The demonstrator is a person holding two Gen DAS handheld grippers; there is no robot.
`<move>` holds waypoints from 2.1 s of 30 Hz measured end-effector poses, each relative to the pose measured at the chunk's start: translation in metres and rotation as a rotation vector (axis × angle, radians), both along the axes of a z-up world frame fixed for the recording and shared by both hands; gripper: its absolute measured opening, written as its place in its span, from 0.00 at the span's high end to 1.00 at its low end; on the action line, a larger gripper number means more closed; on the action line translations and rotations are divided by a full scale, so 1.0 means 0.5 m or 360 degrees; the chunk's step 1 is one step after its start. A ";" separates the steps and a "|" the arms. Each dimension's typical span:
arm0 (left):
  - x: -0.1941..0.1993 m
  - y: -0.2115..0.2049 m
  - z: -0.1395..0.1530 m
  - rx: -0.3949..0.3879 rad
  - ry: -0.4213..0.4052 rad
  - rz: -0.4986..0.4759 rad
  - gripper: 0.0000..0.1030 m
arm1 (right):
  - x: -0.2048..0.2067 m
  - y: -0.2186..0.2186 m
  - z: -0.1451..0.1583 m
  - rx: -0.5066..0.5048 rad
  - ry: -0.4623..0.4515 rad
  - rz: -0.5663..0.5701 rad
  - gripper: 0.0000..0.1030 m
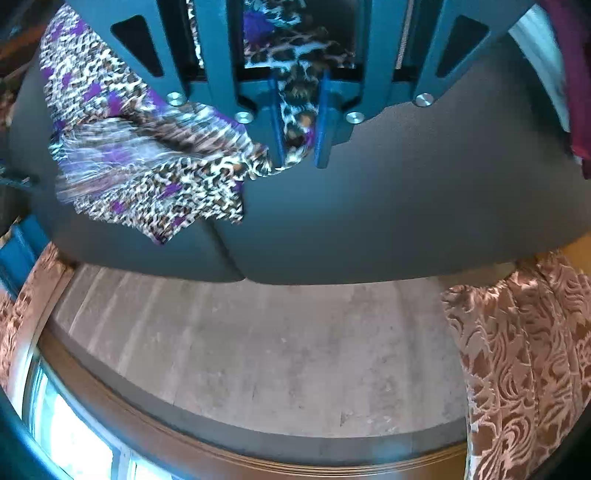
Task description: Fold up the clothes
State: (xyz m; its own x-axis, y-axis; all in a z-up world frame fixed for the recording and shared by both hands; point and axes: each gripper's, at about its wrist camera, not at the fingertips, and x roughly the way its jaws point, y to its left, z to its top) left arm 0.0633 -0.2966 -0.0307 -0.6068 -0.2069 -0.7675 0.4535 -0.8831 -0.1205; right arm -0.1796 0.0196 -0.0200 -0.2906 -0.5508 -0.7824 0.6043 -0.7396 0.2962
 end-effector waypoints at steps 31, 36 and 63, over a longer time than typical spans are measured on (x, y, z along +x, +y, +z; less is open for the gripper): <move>0.095 0.186 -0.152 -0.0089 -0.0042 -0.0088 0.78 | 0.107 -0.114 -0.071 0.0203 0.0280 0.0475 0.93; 0.099 0.185 -0.150 -0.0087 -0.0040 -0.0093 0.78 | 0.108 -0.091 0.053 -0.0050 0.0201 0.0462 0.94; 0.101 0.183 -0.156 -0.0060 -0.0011 -0.0079 0.78 | 0.057 -0.059 -0.130 0.0124 0.0149 0.0271 0.81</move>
State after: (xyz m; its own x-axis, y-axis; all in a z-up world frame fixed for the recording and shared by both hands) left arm 0.1138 -0.2052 -0.1086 -0.6117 -0.2053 -0.7640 0.4098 -0.9083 -0.0840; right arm -0.1511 -0.0097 -0.0851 -0.2719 -0.5370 -0.7985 0.7447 -0.6430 0.1788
